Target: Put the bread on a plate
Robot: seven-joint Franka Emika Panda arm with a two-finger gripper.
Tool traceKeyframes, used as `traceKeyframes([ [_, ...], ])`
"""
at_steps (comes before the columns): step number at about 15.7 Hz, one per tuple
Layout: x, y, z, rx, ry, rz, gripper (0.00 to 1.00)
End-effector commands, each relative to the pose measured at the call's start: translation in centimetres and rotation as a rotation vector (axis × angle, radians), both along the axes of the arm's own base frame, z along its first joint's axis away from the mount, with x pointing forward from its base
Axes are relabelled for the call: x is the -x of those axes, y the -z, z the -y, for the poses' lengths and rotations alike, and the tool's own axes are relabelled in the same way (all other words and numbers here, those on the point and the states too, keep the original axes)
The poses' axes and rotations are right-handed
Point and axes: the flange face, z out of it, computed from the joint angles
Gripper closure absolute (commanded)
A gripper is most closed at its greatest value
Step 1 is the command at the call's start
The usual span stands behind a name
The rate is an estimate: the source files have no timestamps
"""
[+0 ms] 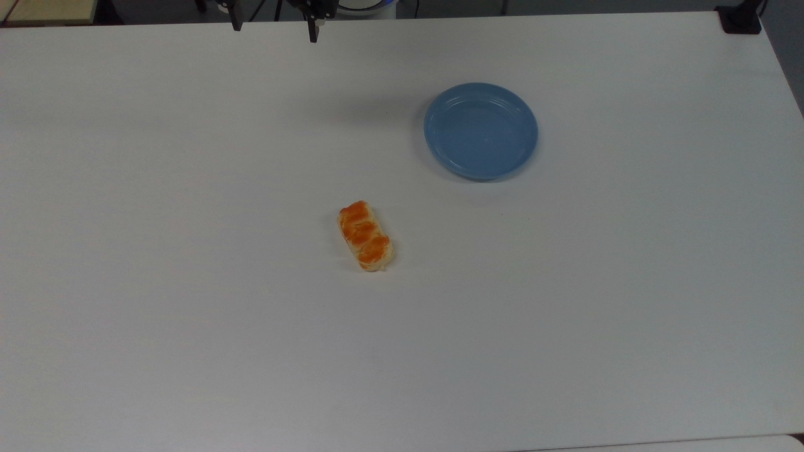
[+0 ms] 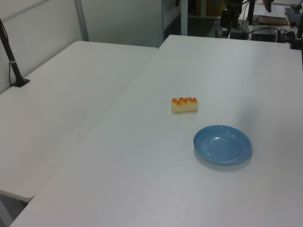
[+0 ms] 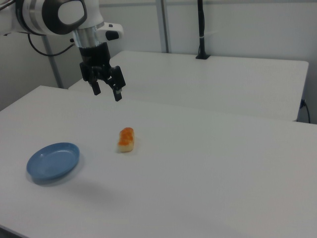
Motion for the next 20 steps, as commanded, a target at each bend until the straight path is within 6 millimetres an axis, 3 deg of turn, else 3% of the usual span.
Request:
traceKeyframes([
  [1,1.2,-1.4,0.8,-0.019,-0.003,0.009,0.0],
  [20,1.1,-1.1,2.3,-0.017,0.019,0.006,0.0],
])
